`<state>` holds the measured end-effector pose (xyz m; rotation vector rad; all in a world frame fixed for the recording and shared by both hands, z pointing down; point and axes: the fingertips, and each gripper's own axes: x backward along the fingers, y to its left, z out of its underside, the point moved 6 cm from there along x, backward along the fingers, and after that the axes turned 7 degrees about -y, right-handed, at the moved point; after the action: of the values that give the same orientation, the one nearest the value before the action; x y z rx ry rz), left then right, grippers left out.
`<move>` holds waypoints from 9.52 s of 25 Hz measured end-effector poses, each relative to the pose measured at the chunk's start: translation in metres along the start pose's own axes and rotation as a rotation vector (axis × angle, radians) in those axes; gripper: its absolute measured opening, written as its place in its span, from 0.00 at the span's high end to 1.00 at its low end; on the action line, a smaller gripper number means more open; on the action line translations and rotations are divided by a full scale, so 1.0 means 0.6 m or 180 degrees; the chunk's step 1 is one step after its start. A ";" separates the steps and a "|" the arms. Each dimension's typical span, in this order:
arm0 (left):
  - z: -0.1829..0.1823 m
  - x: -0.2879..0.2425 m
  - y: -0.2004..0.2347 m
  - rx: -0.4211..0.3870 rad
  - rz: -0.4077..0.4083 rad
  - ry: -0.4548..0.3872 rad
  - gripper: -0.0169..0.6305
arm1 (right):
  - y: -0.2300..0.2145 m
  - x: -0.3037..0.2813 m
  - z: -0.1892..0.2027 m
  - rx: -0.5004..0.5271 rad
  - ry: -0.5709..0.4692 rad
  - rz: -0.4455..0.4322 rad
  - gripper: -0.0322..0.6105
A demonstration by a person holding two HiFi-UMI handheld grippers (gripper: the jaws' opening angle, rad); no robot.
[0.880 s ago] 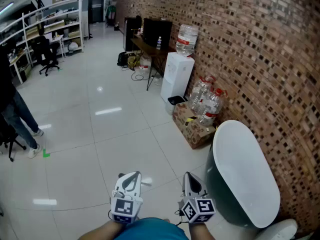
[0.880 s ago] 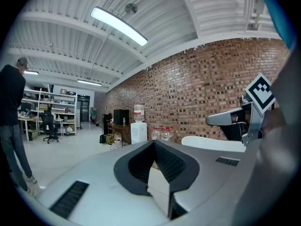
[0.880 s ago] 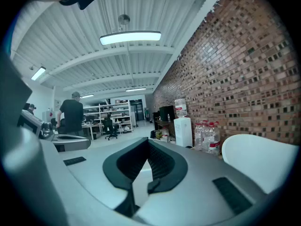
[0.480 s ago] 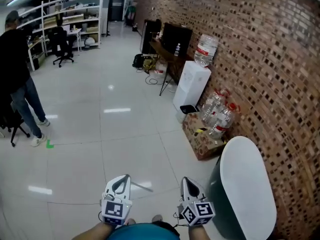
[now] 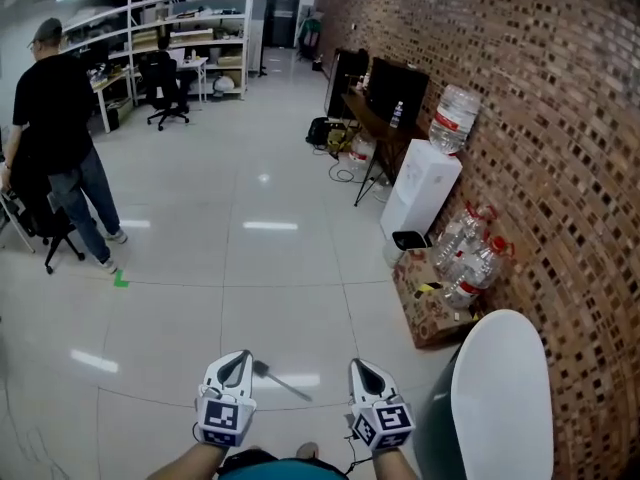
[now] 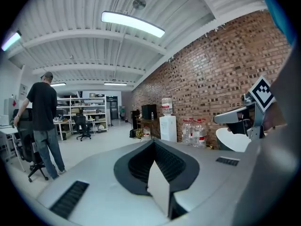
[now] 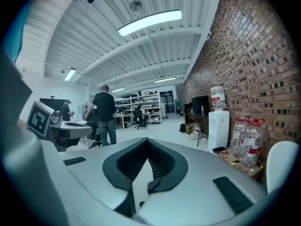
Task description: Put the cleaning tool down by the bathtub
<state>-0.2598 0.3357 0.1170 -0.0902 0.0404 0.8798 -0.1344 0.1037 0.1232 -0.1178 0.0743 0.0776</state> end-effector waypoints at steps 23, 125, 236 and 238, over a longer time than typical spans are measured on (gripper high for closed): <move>0.402 -0.132 0.056 0.0084 0.0082 0.0163 0.97 | -0.044 -0.238 0.410 0.0306 0.0713 -0.0788 0.76; 0.717 -0.235 -0.133 0.0011 0.0496 0.0657 0.97 | -0.152 -0.165 0.824 0.0281 0.1717 -0.0394 0.80; 0.354 0.075 -1.295 -0.0844 0.4775 0.0497 0.97 | -0.415 1.116 0.495 -0.1114 0.0403 0.4385 0.93; 0.319 0.094 -1.297 -0.0803 0.4835 0.0447 0.97 | -0.392 1.116 0.447 -0.1027 0.0338 0.4340 0.93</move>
<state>0.3755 -0.0960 0.3517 -0.3830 0.1367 2.3954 0.5689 -0.0481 0.3633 -0.3780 0.2383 1.4495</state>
